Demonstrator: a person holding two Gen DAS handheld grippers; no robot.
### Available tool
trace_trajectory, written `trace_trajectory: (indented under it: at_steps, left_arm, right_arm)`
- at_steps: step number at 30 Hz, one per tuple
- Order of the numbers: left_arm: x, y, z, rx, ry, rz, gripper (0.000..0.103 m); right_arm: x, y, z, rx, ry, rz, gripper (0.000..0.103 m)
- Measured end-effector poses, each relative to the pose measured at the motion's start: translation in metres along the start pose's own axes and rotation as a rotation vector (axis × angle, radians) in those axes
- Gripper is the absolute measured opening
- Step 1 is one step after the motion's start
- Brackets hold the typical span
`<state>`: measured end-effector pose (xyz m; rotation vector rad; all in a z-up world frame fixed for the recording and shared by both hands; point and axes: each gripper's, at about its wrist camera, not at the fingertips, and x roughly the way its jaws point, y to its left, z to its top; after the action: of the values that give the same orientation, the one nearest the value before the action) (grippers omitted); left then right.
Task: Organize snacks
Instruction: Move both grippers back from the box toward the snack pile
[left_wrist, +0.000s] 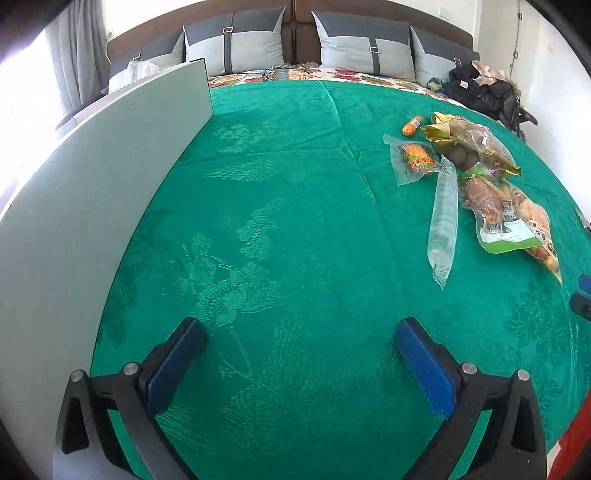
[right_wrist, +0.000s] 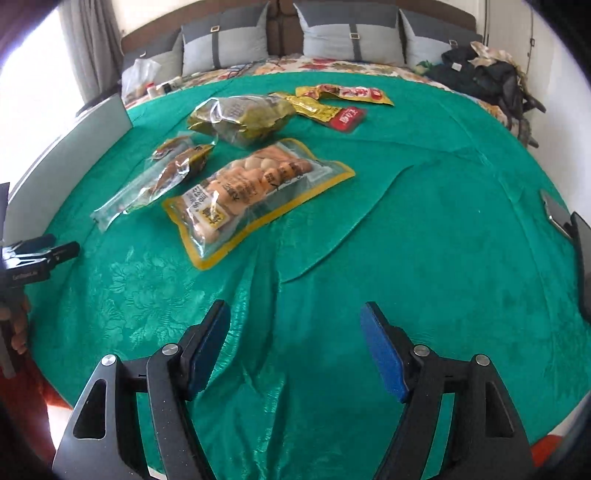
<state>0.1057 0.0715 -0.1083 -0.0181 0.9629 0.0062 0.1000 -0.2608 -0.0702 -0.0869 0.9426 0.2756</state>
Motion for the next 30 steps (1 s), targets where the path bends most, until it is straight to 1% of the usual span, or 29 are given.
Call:
trace_trajectory:
  at_steps: [3, 5, 6, 8, 10, 12, 14, 16, 18, 20, 21, 23, 25, 27, 28, 30]
  left_arm:
    - [0.000, 0.000, 0.000, 0.000, -0.006, -0.001, 0.103]
    - [0.000, 0.000, 0.000, 0.000, -0.008, -0.002, 0.103]
    - [0.000, 0.000, -0.001, 0.001, -0.009, -0.003, 0.103]
    - [0.000, 0.000, -0.001, 0.001, -0.010, -0.003, 0.103]
    - [0.000, 0.000, -0.002, 0.001, -0.011, -0.003, 0.103]
    - [0.000, 0.000, -0.002, 0.000, -0.011, -0.001, 0.103]
    - [0.001, -0.001, -0.001, -0.001, -0.011, 0.001, 0.103]
    - [0.001, -0.001, 0.000, -0.002, -0.011, 0.002, 0.103]
    - [0.001, -0.001, 0.000, -0.002, -0.011, 0.002, 0.103]
    - [0.001, -0.001, 0.000, -0.002, -0.011, 0.002, 0.103]
    - [0.001, -0.001, 0.000, -0.002, -0.011, 0.002, 0.103]
    - [0.001, -0.001, 0.000, -0.002, -0.011, 0.002, 0.103]
    - [0.001, -0.001, -0.001, -0.002, -0.011, 0.002, 0.103]
    - [0.001, -0.001, 0.000, -0.002, -0.011, 0.002, 0.103]
    - [0.001, -0.001, -0.001, -0.002, -0.011, 0.002, 0.103]
    - [0.001, -0.001, -0.001, -0.003, -0.011, 0.002, 0.103]
  right_arm:
    - [0.016, 0.028, 0.022, -0.072, 0.006, 0.001, 0.075]
    - [0.036, 0.038, 0.034, -0.114, 0.056, -0.035, 0.075]
    - [0.047, 0.036, 0.037, -0.113, 0.085, -0.054, 0.075]
    - [0.047, 0.015, 0.041, -0.031, 0.069, -0.026, 0.075]
    - [0.041, -0.010, 0.036, 0.020, 0.066, -0.096, 0.075]
    - [0.029, -0.036, 0.025, 0.047, 0.063, -0.121, 0.076]
    - [0.013, -0.054, 0.013, 0.055, 0.050, -0.119, 0.076]
    - [-0.003, -0.062, 0.003, 0.033, 0.011, -0.122, 0.076]
    - [-0.011, -0.070, -0.003, 0.029, -0.014, -0.162, 0.076]
    - [-0.005, -0.086, 0.001, 0.078, 0.014, -0.223, 0.076]
    - [0.000, -0.095, 0.006, 0.116, 0.031, -0.240, 0.076]
    - [0.012, -0.114, 0.017, 0.179, 0.053, -0.241, 0.076]
    - [0.020, -0.123, 0.030, 0.197, 0.056, -0.234, 0.078]
    - [0.029, -0.127, 0.042, 0.191, 0.058, -0.237, 0.082]
    - [0.033, -0.130, 0.046, 0.200, 0.057, -0.225, 0.084]
    - [0.036, -0.133, 0.048, 0.213, 0.034, -0.226, 0.090]
